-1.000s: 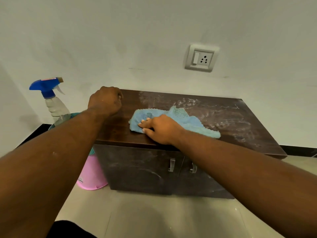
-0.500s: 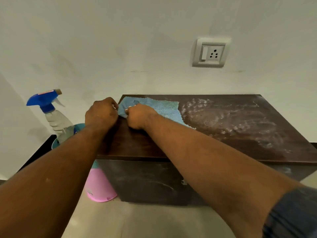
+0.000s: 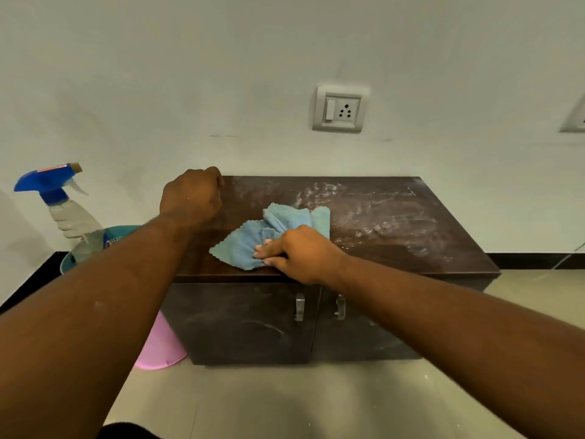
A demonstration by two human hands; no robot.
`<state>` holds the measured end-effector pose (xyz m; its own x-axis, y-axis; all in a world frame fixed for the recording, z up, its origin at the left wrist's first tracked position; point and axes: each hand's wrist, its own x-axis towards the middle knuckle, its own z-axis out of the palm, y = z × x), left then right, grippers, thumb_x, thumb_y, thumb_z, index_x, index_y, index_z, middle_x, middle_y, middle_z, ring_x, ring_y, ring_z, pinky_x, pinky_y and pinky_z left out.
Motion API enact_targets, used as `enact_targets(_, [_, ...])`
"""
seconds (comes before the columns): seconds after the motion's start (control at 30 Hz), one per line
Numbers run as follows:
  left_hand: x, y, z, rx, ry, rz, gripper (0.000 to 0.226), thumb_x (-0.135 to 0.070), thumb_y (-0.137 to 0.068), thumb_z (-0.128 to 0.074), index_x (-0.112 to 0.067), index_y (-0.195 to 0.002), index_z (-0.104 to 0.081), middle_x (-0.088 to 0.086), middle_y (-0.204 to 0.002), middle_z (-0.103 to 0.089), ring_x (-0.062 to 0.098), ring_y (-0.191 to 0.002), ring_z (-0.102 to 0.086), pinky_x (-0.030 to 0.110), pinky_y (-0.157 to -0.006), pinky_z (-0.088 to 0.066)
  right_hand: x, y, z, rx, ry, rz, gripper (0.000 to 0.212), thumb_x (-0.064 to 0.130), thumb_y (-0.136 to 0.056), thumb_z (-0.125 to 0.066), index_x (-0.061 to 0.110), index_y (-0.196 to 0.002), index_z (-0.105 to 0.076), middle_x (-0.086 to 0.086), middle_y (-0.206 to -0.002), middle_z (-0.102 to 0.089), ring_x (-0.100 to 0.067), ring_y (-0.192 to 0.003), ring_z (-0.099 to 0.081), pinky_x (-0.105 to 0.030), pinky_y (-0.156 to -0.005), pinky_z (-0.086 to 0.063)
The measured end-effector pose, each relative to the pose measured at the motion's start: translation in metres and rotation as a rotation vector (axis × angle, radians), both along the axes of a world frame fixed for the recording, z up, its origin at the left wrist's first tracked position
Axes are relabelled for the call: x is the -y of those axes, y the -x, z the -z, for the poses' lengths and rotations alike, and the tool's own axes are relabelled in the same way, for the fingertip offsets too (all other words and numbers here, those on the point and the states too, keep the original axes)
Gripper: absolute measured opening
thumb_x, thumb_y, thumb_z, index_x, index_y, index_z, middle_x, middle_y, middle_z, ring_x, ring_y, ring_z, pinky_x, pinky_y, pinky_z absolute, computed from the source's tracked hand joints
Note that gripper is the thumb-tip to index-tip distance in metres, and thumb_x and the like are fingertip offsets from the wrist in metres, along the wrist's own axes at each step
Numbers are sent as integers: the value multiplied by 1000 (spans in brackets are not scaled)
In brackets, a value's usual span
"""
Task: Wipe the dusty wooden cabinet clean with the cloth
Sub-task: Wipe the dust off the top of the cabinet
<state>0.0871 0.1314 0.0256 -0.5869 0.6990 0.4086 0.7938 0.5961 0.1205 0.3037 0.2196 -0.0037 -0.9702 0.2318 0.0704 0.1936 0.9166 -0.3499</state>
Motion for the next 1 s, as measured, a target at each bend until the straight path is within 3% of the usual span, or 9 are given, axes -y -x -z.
enact_targets(0.1, [-6,-12,-4,-47,18,55,26,-21,-100,-46,-16,-119,-64,12,-107,-69,33,-94,-63,38,-76,-46,-24,-43,-8,13,36,68,23,25,-91,-70,31,-112,-75,16,-112,-72,7,-92,-64,3,-82,-39])
enact_targets(0.23, [-9,-16,-4,-77,17,81,25,-19,-97,-46,-19,-115,-64,10,-100,-68,32,-89,-62,35,-69,-40,-65,-100,-20,85,37,190,18,23,-87,-74,40,-93,-78,22,-102,-74,5,-94,-66,-21,-89,-53])
enact_targets(0.33, [-8,-15,-1,-155,94,100,24,-17,-95,-49,-17,-115,-62,9,-96,-67,31,-87,-62,35,-66,-42,-103,-149,-22,106,-31,323,30,25,-86,-74,54,-81,-70,23,-98,-74,15,-80,-60,-11,-81,-50])
enact_targets(0.43, [-6,-13,0,-213,148,104,23,-17,-93,-50,-16,-114,-61,9,-96,-67,30,-88,-63,35,-65,-41,-130,-184,-18,51,-70,458,25,21,-89,-72,46,-89,-75,17,-99,-75,10,-75,-60,0,-68,-39])
enact_targets(0.53, [-5,-10,1,-232,172,103,25,-16,-93,-51,-17,-116,-60,9,-99,-67,30,-91,-63,35,-65,-39,-134,-191,-11,10,-69,470,24,13,-89,-71,34,-95,-78,14,-104,-75,9,-93,-64,9,-76,-34])
enact_targets(0.6, [-7,-9,2,-244,176,108,25,-16,-93,-52,-17,-117,-61,9,-99,-67,30,-90,-64,35,-65,-38,-126,-181,-8,12,-65,424,24,12,-89,-71,34,-99,-78,14,-105,-75,17,-91,-61,11,-79,-32])
enact_targets(0.7, [-13,-10,4,-248,179,108,27,-15,-92,-53,-17,-118,-61,9,-97,-67,29,-87,-63,34,-64,-39,-104,-141,-8,-16,-27,266,22,13,-88,-71,30,-101,-78,13,-103,-76,29,-87,-53,4,-86,-39])
enact_targets(0.87, [-29,-21,6,-233,161,140,26,-16,-91,-56,-17,-117,-61,10,-101,-67,30,-91,-64,34,-65,-40,-54,-32,-13,-58,5,33,21,10,-87,-71,21,-103,-79,8,-105,-76,-2,-98,-68,-18,-92,-50])
enact_targets(1.0, [-45,-31,4,-165,155,145,25,-18,-92,-57,-19,-117,-59,10,-102,-66,30,-93,-62,34,-65,-40,-28,17,-4,-128,42,13,24,6,-87,-67,21,-102,-79,7,-107,-76,-7,-100,-68,-25,-95,-52])
